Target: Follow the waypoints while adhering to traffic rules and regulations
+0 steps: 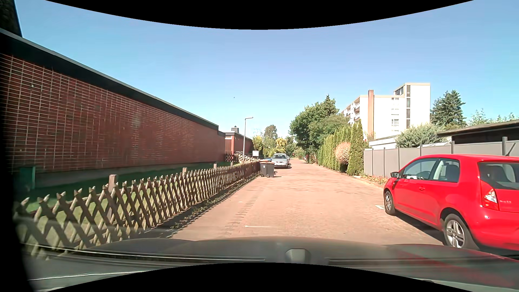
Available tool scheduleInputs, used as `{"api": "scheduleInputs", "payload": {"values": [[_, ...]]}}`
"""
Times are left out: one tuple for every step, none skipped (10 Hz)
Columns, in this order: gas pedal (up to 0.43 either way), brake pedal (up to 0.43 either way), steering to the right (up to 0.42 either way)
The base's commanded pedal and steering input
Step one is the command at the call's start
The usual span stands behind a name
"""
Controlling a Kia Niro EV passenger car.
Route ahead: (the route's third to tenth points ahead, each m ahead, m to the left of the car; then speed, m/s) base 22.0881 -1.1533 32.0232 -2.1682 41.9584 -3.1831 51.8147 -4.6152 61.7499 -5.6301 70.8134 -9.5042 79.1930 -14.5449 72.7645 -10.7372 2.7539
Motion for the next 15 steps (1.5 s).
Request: {"api": "scheduleInputs", "payload": {"values": [[0.047,0.006,0.035],[0.047,0.006,0.041],[0.047,0.006,0.044],[0.047,0.006,0.048],[0.047,0.006,0.053],[0.047,0.006,0.056],[0.047,0.006,0.056],[0.047,0.006,0.058],[0.047,0.006,0.064],[0.047,0.006,0.072],[0.047,0.006,0.077],[0.047,0.006,0.085],[0.047,0.006,0.092],[0.047,0.006,0.093],[0.047,0.006,0.095]]}}
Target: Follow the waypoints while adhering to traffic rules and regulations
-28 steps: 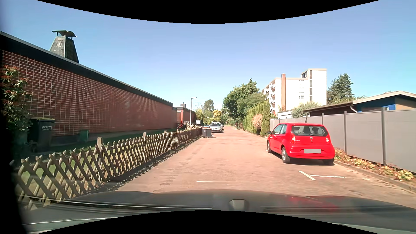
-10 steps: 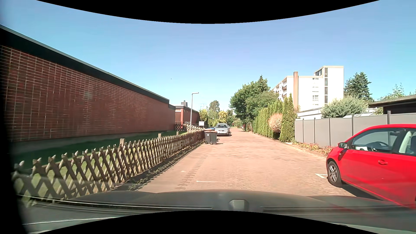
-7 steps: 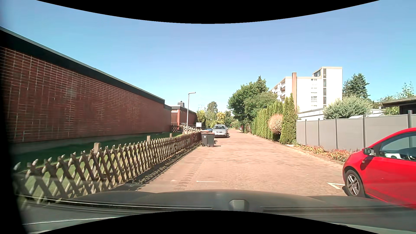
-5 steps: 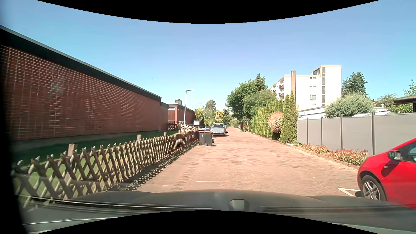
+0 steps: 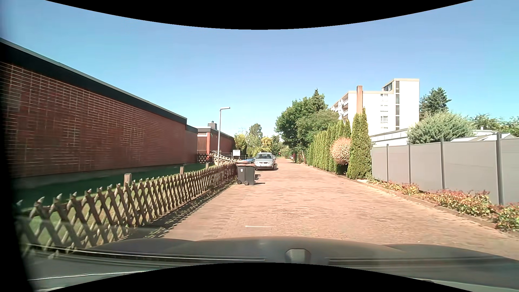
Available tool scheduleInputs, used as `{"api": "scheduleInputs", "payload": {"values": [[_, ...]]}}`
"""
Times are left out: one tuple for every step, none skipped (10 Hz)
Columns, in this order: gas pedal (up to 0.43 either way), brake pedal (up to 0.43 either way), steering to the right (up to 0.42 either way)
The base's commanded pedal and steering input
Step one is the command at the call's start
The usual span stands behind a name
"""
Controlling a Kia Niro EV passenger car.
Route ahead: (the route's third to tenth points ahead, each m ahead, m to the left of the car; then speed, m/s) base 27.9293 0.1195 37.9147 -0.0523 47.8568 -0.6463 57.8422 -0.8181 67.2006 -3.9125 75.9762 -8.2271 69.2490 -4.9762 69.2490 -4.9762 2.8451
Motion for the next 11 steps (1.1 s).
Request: {"api": "scheduleInputs", "payload": {"values": [[0.047,0.006,0.094],[0.047,0.006,0.095],[0.039,0.006,0.097],[0.039,0.006,0.105],[0.039,0.006,0.112],[0.039,0.006,0.121],[0.028,0.006,0.126],[0.028,0.006,0.126],[0.028,0.006,0.125],[0.028,0.006,0.122],[0.028,0.006,0.119]]}}
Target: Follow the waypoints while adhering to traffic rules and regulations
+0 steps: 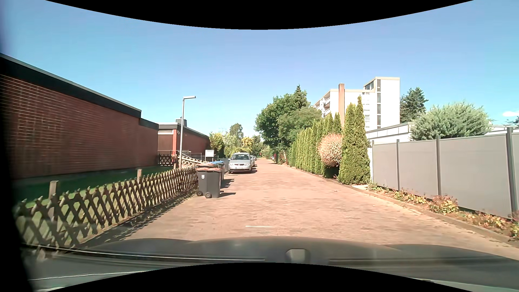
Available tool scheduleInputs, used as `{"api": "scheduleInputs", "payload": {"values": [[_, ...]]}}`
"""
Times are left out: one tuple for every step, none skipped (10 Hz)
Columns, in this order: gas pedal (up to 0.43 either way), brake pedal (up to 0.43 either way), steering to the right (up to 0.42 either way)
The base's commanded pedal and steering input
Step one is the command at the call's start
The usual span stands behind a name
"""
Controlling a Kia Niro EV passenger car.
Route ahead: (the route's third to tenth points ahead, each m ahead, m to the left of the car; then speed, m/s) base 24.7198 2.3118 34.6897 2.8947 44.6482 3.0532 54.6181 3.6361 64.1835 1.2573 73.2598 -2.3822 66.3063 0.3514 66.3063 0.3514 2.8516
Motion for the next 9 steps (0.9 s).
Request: {"api": "scheduleInputs", "payload": {"values": [[0.028,0.006,0.116],[0.028,0.006,0.110],[0.028,0.006,0.105],[0.028,0.006,0.101],[0.028,0.006,0.097],[0.028,0.006,0.092],[0.028,0.006,0.080],[0.028,0.006,0.069],[0.028,0.006,0.064]]}}
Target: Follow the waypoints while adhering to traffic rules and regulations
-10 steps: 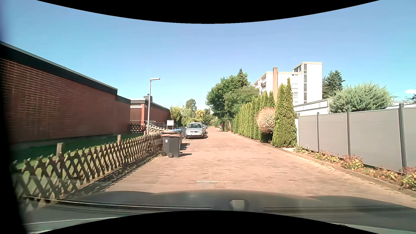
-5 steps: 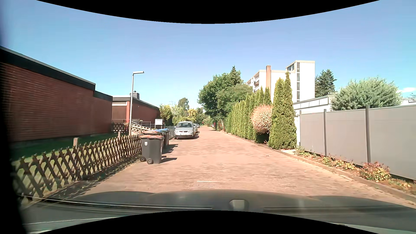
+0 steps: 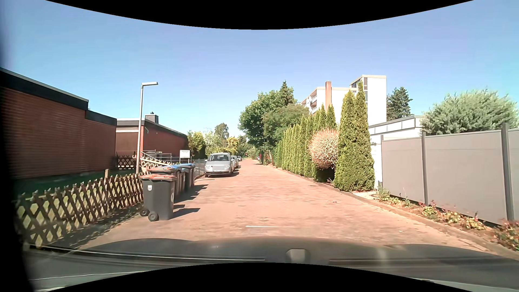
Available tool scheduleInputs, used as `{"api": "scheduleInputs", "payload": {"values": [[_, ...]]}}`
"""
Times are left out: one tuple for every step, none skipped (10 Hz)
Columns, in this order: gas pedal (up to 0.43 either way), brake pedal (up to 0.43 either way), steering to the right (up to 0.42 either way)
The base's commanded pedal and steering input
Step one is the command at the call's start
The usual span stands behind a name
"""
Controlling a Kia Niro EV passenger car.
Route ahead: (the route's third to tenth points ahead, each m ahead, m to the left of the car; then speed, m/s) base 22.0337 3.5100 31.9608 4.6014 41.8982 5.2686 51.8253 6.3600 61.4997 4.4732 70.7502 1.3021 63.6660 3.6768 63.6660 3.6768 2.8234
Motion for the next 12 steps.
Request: {"api": "scheduleInputs", "payload": {"values": [[0.028,0.006,0.059],[0.028,0.006,0.052],[0.028,0.006,0.042],[0.028,0.012,0.034],[0.028,0.006,0.025],[0.028,0.006,0.019],[0.039,0.006,0.012],[0.039,0.006,0.010],[0.039,0.006,0.008],[0.039,0.006,0.006],[0.039,0.006,0.006],[0.039,0.006,0.004]]}}
